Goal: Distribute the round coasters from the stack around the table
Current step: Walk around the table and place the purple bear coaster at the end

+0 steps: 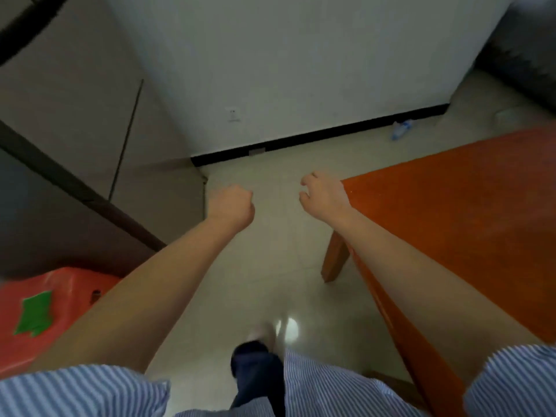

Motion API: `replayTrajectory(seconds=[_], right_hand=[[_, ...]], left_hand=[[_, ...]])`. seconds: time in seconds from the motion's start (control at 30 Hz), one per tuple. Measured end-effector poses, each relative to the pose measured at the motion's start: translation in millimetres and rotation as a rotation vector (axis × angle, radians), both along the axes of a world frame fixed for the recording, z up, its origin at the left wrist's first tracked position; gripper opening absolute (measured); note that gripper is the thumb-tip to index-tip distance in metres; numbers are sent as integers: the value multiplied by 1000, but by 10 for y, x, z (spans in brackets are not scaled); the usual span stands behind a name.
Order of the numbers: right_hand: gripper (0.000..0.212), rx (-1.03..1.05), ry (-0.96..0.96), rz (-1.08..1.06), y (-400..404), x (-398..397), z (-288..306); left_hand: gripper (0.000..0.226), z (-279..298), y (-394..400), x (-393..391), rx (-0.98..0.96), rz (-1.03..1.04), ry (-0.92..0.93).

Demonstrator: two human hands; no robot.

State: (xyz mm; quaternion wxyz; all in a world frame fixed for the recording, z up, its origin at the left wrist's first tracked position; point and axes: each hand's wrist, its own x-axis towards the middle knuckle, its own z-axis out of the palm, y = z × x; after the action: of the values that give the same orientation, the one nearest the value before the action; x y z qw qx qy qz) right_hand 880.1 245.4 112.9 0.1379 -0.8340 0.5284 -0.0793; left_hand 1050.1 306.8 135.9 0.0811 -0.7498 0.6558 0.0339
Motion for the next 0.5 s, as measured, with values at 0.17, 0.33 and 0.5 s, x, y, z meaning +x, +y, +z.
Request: replayTrajectory(seconds=[0.17, 0.33, 0.5], right_hand=[[30, 36, 32, -276, -471, -611, -176], [31, 105, 36, -599, -628, -1415, -321], [26, 153, 31, -912, -405, -2236, -488]], left_hand=[[28, -187, -1073, -615, 57, -308, 24], [28, -463, -1852, -1458, 104, -666, 66], [25, -688, -2112, -2400, 156, -962, 140]])
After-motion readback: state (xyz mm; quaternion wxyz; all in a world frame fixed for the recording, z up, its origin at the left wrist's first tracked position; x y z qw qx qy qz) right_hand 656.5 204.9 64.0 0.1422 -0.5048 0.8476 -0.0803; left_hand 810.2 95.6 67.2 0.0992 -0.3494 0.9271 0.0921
